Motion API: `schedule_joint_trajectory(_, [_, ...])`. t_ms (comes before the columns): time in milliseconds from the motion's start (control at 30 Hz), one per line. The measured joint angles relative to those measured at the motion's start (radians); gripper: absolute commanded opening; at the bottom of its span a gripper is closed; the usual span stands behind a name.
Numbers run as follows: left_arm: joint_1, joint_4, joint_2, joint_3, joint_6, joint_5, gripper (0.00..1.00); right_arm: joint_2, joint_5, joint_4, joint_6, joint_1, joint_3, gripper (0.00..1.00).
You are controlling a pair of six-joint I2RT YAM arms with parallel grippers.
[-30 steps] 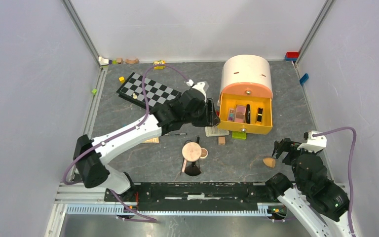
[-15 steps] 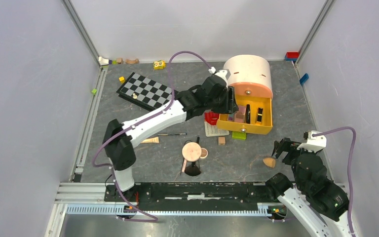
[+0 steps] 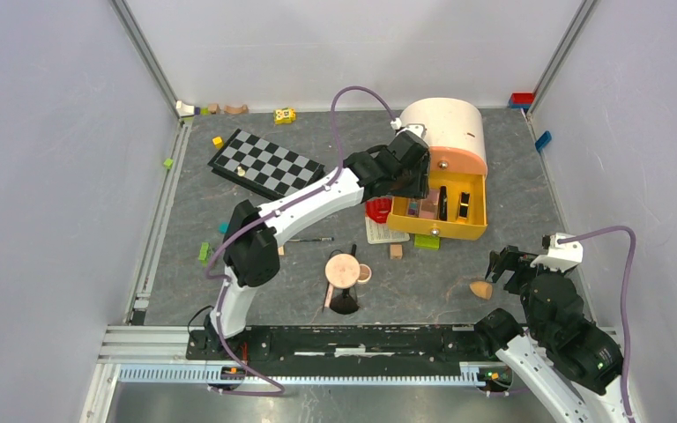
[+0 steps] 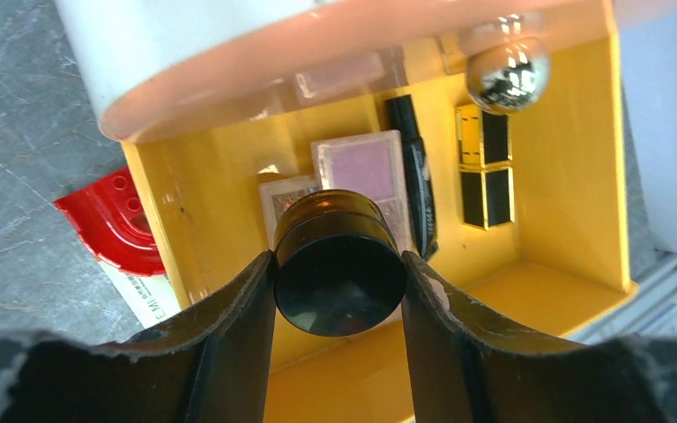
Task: Organize the makeup
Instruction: Place the makeup in the drawer.
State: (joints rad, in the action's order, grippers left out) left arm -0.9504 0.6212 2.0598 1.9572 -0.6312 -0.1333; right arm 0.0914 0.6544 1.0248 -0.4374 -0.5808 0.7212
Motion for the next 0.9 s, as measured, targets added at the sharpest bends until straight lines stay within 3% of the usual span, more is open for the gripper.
schedule_joint_trajectory(433, [-0.003, 0.104, 0.123, 0.156, 0.045, -0.084, 0.41, 0.0, 0.0, 0.0, 0.0, 0.0, -0.006, 0.92])
schedule_joint_trajectory(900, [-0.024, 0.151, 0.169, 0.212, 0.076, -0.146, 0.57, 0.0, 0.0, 0.0, 0.0, 0.0, -0.006, 0.93])
